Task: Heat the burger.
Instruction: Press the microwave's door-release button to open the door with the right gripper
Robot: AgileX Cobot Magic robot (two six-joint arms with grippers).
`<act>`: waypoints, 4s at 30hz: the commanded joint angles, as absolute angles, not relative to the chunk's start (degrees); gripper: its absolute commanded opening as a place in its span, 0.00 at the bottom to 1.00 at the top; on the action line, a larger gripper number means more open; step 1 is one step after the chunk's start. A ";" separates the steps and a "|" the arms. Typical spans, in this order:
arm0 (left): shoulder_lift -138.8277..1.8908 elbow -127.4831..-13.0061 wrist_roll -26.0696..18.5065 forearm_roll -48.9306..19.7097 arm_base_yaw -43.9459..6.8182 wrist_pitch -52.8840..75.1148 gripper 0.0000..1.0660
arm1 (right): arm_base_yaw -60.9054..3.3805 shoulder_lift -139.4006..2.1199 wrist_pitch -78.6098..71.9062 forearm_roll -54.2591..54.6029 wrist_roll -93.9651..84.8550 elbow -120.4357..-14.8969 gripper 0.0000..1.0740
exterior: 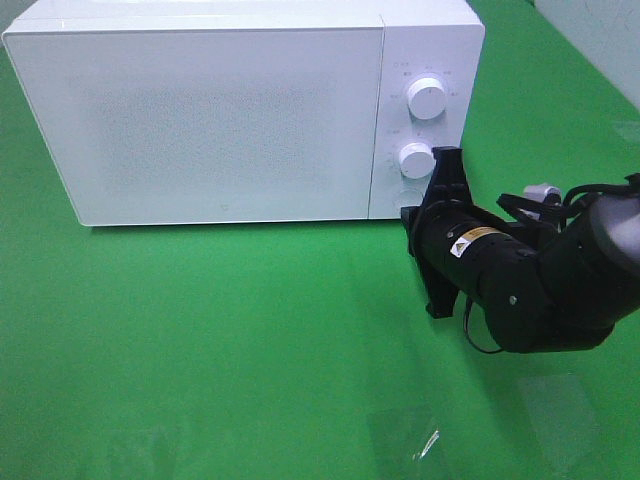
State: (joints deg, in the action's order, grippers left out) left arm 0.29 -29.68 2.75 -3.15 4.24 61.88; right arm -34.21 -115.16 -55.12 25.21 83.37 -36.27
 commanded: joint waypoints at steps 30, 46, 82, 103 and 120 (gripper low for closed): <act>1.20 -29.62 2.75 -3.50 4.35 60.91 0.94 | -28.71 -122.61 -55.18 23.09 83.31 -45.61 0.00; 1.20 -29.62 2.75 -3.50 4.35 60.91 0.94 | -28.65 -123.47 -61.31 26.13 81.76 -48.76 0.00; 1.20 -29.62 2.75 -3.50 4.35 60.91 0.94 | -26.53 -124.33 -81.99 33.58 80.27 -58.27 0.00; 1.20 -29.62 2.75 -3.50 4.35 60.91 0.94 | -27.56 -124.27 -69.73 31.91 78.44 -56.38 0.00; 1.20 -29.62 2.75 -3.50 4.35 60.91 0.94 | -29.97 -122.33 -60.45 26.70 81.07 -48.07 0.00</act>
